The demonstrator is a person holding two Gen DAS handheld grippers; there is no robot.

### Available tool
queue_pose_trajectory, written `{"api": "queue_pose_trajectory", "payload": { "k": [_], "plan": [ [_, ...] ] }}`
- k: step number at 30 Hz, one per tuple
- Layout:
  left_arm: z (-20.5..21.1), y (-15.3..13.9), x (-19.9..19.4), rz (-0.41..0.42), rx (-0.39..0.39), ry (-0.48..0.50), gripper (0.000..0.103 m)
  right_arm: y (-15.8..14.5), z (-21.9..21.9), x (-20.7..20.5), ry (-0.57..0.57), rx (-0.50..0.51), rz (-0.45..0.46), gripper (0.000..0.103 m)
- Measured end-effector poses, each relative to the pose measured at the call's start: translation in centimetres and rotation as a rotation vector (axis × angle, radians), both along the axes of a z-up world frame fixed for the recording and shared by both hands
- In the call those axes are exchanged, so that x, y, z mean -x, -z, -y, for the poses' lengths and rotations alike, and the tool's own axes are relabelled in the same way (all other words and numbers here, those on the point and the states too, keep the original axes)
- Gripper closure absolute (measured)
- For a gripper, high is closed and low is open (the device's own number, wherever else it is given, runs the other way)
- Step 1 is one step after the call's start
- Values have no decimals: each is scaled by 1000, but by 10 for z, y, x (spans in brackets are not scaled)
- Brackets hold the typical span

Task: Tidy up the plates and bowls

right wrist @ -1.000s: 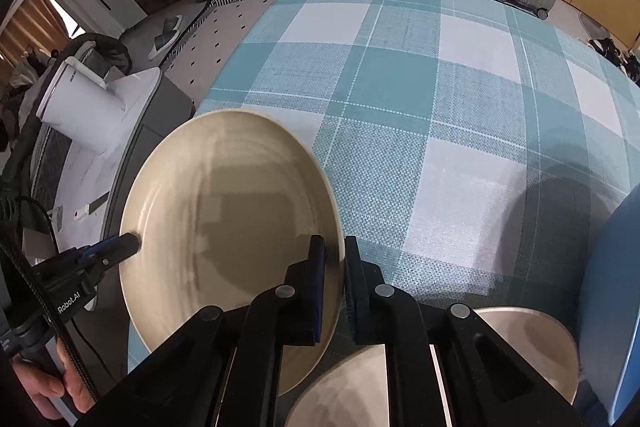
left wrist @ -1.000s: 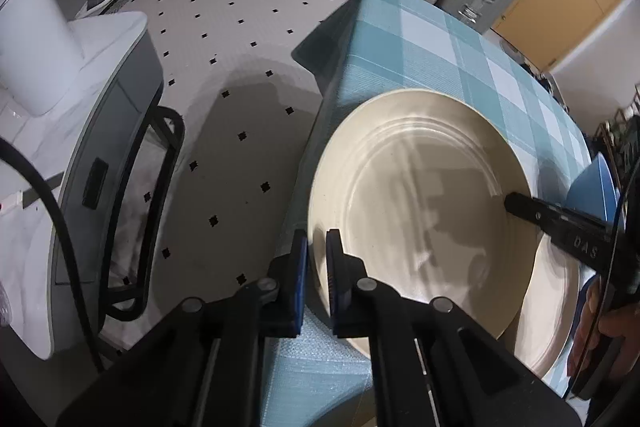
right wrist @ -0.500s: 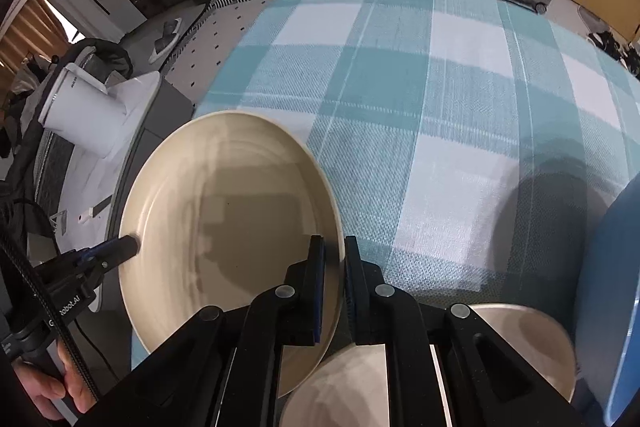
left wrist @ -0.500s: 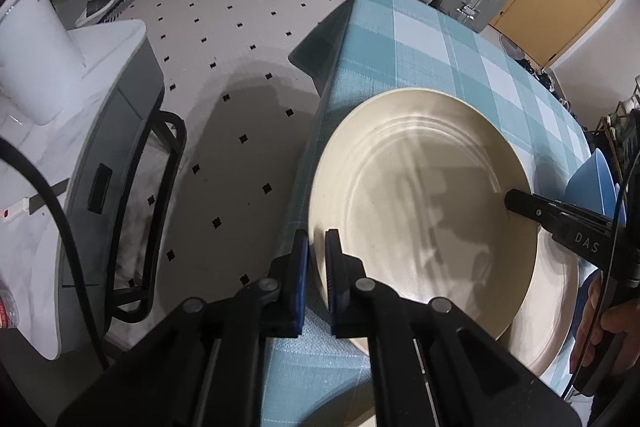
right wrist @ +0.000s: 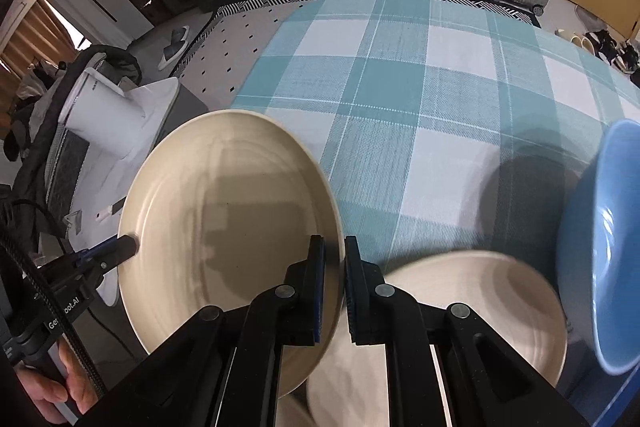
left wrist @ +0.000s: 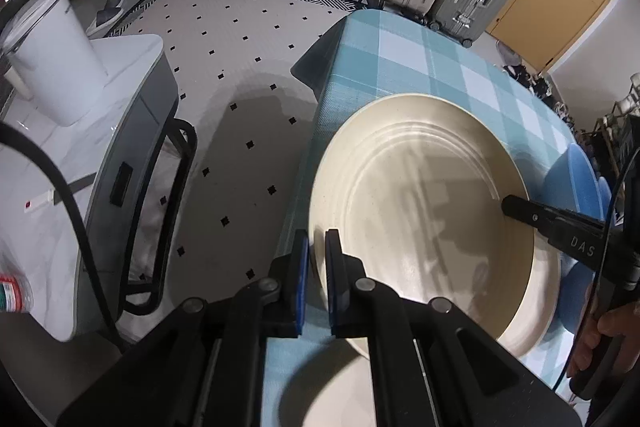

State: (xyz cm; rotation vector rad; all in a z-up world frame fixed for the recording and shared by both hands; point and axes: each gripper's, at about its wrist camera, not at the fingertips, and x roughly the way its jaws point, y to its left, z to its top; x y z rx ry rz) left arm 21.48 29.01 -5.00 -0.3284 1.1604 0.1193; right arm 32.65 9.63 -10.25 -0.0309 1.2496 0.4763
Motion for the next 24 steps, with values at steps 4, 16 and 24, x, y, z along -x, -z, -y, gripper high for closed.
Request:
{"api": "queue_pose_trajectory", "payload": {
  "k": [4,16,24],
  "plan": [
    [6,-11,19,10,0,-3,98,-14,8,24,-4,0,13,95],
    [32,-20,98,25,27,-16,98,-19,39,103,11,-26,-24,94],
    [44,-10,137,6,12,-26,98,-16,50,152,-1,-6,-9,95]
  ]
}}
